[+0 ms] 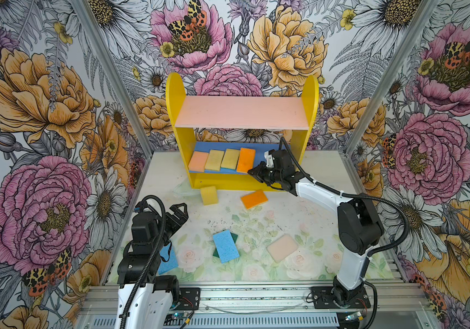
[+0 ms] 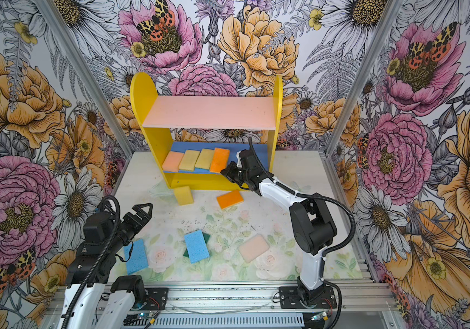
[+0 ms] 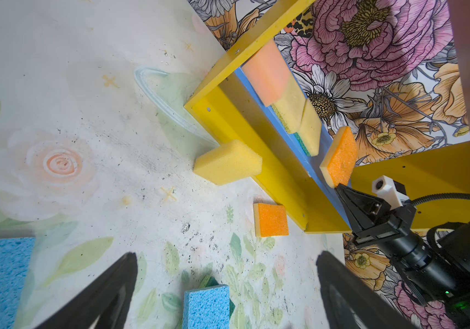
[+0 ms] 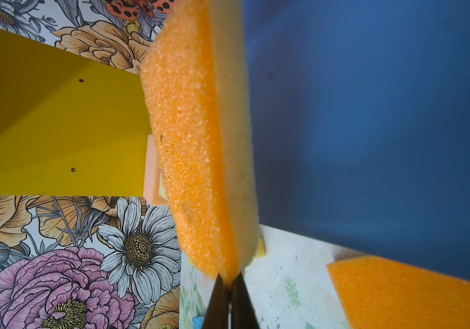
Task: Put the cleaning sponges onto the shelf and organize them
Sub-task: 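Set the orange sponge on the blue shelf, open right gripper while left retracts, then grasp the small yellow sponge by the shelf base with the left gripper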
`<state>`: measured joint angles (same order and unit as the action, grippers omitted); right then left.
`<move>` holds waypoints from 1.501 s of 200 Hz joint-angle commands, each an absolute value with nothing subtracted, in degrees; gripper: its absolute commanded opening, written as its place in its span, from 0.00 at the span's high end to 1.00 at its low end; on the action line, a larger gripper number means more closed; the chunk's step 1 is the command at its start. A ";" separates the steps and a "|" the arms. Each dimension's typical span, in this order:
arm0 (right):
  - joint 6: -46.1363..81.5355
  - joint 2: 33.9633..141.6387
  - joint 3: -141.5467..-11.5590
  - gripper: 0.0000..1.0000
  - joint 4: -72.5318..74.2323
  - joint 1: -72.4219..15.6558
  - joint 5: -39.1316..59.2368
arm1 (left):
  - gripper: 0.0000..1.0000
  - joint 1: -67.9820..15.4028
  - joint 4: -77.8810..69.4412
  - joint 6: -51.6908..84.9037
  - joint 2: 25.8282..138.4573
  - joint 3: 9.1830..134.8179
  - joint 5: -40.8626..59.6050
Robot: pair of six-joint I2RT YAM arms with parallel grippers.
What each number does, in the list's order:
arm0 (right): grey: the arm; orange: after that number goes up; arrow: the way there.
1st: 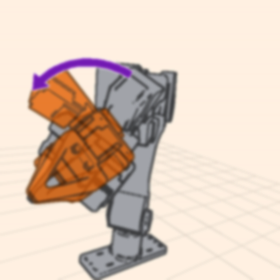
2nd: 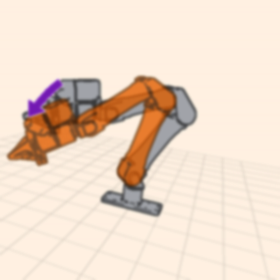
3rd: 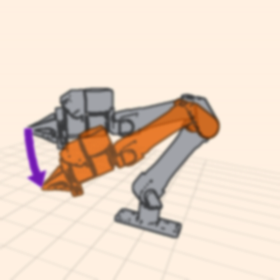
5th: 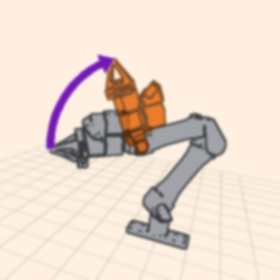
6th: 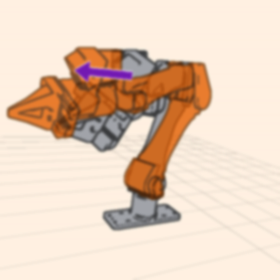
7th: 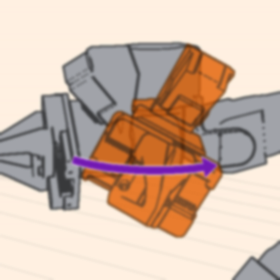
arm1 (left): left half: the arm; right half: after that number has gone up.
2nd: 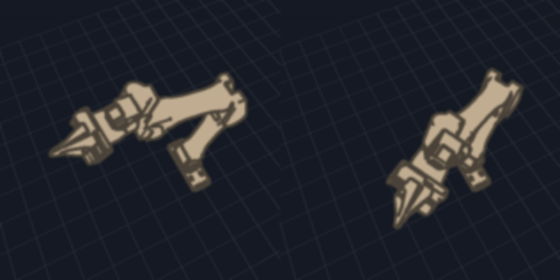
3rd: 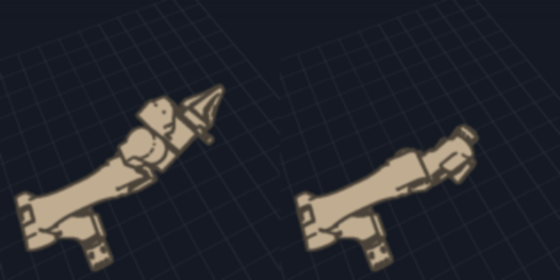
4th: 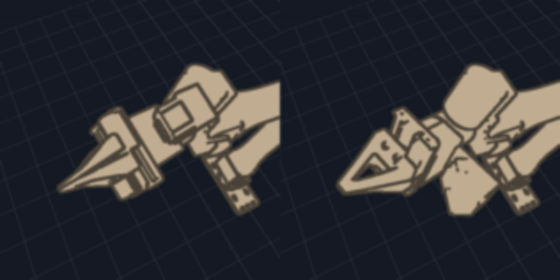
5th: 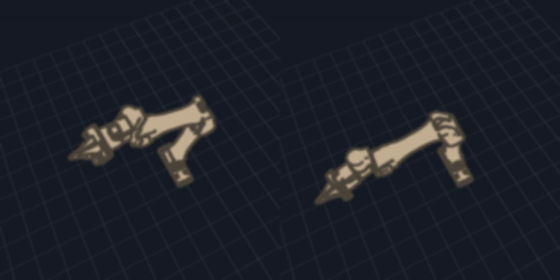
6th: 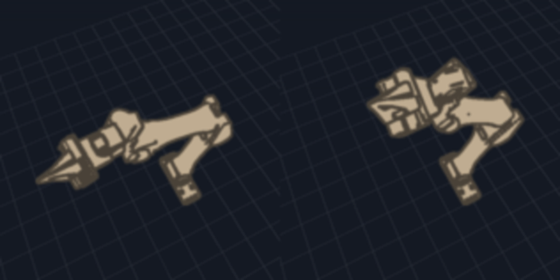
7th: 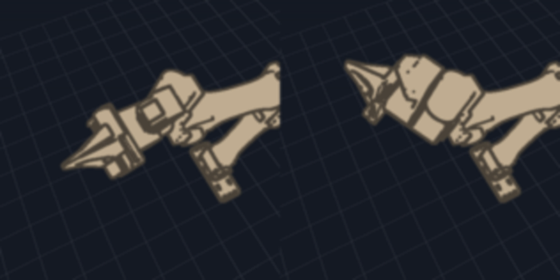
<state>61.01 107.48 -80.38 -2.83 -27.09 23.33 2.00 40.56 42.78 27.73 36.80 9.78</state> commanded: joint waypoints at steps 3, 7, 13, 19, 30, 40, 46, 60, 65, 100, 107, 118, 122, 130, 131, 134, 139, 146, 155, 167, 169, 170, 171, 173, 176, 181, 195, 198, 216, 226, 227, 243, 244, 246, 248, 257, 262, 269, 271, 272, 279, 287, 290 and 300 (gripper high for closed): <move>61.47 109.04 -82.57 1.00 -2.38 -26.72 22.23 | 0.01 2.53 40.87 41.14 28.36 36.71 11.44; 61.50 109.27 -82.68 1.00 -2.37 -26.72 22.39 | 0.01 2.55 40.87 41.18 28.44 36.81 11.48; 61.47 109.69 -82.84 1.00 -2.37 -26.73 22.64 | 0.01 2.57 40.87 41.17 28.68 36.96 11.53; 61.44 110.11 -83.14 1.00 -2.37 -26.72 22.81 | 0.01 2.55 40.86 41.07 28.82 37.07 11.54; 61.68 110.81 -83.53 1.00 -2.37 -26.72 23.15 | 0.01 2.58 40.78 40.96 28.99 37.13 11.53; 61.76 111.13 -83.67 0.97 -2.37 -26.72 22.95 | 0.01 2.64 40.78 40.86 29.07 37.08 11.52; 61.72 111.33 -83.86 0.95 -2.37 -26.74 22.86 | 0.01 2.66 40.78 40.86 29.04 37.09 11.58; 61.83 111.58 -84.10 0.86 -2.31 -26.72 22.60 | 0.01 2.64 40.78 40.82 29.18 37.09 11.84; 61.86 111.69 -84.24 0.83 -2.29 -26.78 22.76 | 0.01 2.64 40.75 40.77 29.25 37.09 11.88; 61.58 111.46 -84.04 0.68 -2.11 -26.81 22.30 | 0.01 2.69 40.78 40.73 29.40 36.83 12.53; 61.50 111.23 -83.81 0.66 -1.98 -26.80 22.30 | 0.01 2.64 40.78 40.77 29.34 36.74 12.56; 61.12 110.63 -83.19 0.63 -1.85 -26.81 22.07 | 0.01 2.65 40.72 40.77 29.44 36.65 12.65; 60.92 110.22 -82.92 0.62 -1.85 -26.81 21.93 | 0.01 2.65 40.66 40.68 29.42 36.64 12.70; 60.48 109.31 -82.01 0.59 -1.93 -26.81 21.60 | 0.01 2.66 40.63 40.53 29.55 36.65 13.03; 60.43 109.15 -81.87 0.59 -1.93 -26.81 21.56 | 0.01 2.65 40.62 40.48 29.59 36.65 13.11; 60.20 108.80 -81.46 0.57 -1.93 -26.78 21.50 | 0.01 2.64 40.46 40.38 29.66 36.65 13.42; 59.78 108.06 -80.76 0.54 -1.94 -26.74 21.38 | 0.01 2.64 40.28 40.20 29.83 36.65 13.89; 59.05 106.74 -79.56 0.50 -2.06 -26.74 21.06 | 0.01 2.64 39.86 39.92 30.25 36.65 14.92; 58.06 104.75 -77.59 0.45 -2.28 -26.68 20.62 | 0.01 2.70 38.21 39.56 31.46 36.41 17.53; 56.37 102.01 -74.94 0.41 -2.65 -26.63 20.23 | 0.01 2.64 36.10 39.19 34.84 36.40 22.08; 56.06 101.57 -74.43 0.41 -2.82 -26.63 20.15 | 0.01 2.57 35.94 38.96 35.49 36.52 22.72; 55.94 101.32 -74.26 0.40 -2.90 -26.63 20.10 | 0.01 2.56 35.90 38.81 35.94 36.59 22.96; 55.83 101.11 -74.00 0.40 -2.99 -26.63 20.07 | 0.01 2.60 35.92 38.65 36.34 36.66 23.22; 55.57 100.82 -73.54 0.40 -3.16 -26.63 20.00 | 0.01 2.47 35.88 38.36 37.01 36.94 23.78; 55.17 100.06 -72.87 0.39 -3.49 -26.65 20.03 | 0.01 2.34 35.86 37.79 38.28 37.39 24.41; 54.61 98.93 -71.66 0.38 -3.94 -26.63 20.04 | 0.01 2.18 35.94 36.77 40.17 38.01 25.05; 53.34 95.98 -68.33 0.37 -4.56 -26.88 20.34 | 0.01 1.72 35.97 35.26 44.08 39.77 25.12; 53.02 95.17 -67.55 0.37 -4.76 -26.97 20.43 | 0.01 1.65 35.95 35.05 44.69 40.15 24.75; 51.63 91.74 -64.07 0.36 -5.97 -27.66 21.60 | 0.01 1.07 36.07 32.27 49.06 43.68 22.75; 51.45 90.46 -62.22 0.36 -6.13 -27.94 22.51 | 0.01 0.35 36.79 30.12 52.94 46.15 21.80; 51.39 90.36 -62.05 0.36 -6.14 -27.99 22.63 | 0.01 0.22 36.89 29.87 53.50 46.54 21.71; 51.11 88.83 -59.72 0.36 -6.15 -28.12 23.96 | 0.01 -4.37 42.61 23.89 61.63 53.78 15.39; 51.09 88.71 -59.66 0.36 -6.15 -28.12 24.07 | 0.01 -4.91 43.01 23.37 62.15 54.27 14.86; 51.07 88.49 -59.36 0.36 -6.15 -28.12 24.14 | 0.01 -5.64 43.87 22.59 63.04 55.45 13.54; 51.09 88.33 -59.09 0.36 -6.15 -28.12 24.23 | 0.01 -6.51 44.69 21.93 64.19 56.29 12.59; 50.83 87.45 -58.16 0.36 -6.15 -28.12 24.36 | 0.01 -9.68 47.96 18.90 68.51 60.54 7.93; 50.71 87.08 -57.76 0.36 -6.15 -28.12 24.35 | 0.01 -10.96 49.41 17.80 70.63 62.62 6.26; 50.50 86.57 -57.29 0.36 -6.15 -28.13 24.51 | 0.01 -12.42 50.85 16.29 73.17 65.17 4.79; 50.40 86.46 -57.19 0.36 -6.15 -28.13 24.52 | 0.01 -12.71 51.12 15.92 73.88 65.73 4.54; 50.38 86.43 -57.20 0.36 -6.15 -28.13 24.52 | 0.01 -12.90 51.27 15.69 74.07 66.00 4.38; 50.13 86.08 -56.90 0.36 -6.15 -28.13 24.64 | 0.01 -13.81 51.74 14.13 76.13 67.98 3.61; 49.88 85.79 -56.58 0.36 -6.15 -28.04 24.72 | 0.01 -15.00 51.83 11.91 78.09 69.91 3.23; 49.80 85.71 -56.41 0.36 -6.11 -28.04 24.77 | 0.01 -15.38 51.93 11.07 78.79 70.43 3.19; 49.58 85.61 -56.04 0.36 -6.06 -27.80 24.86 | 0.01 -16.64 52.24 8.68 81.06 72.47 2.54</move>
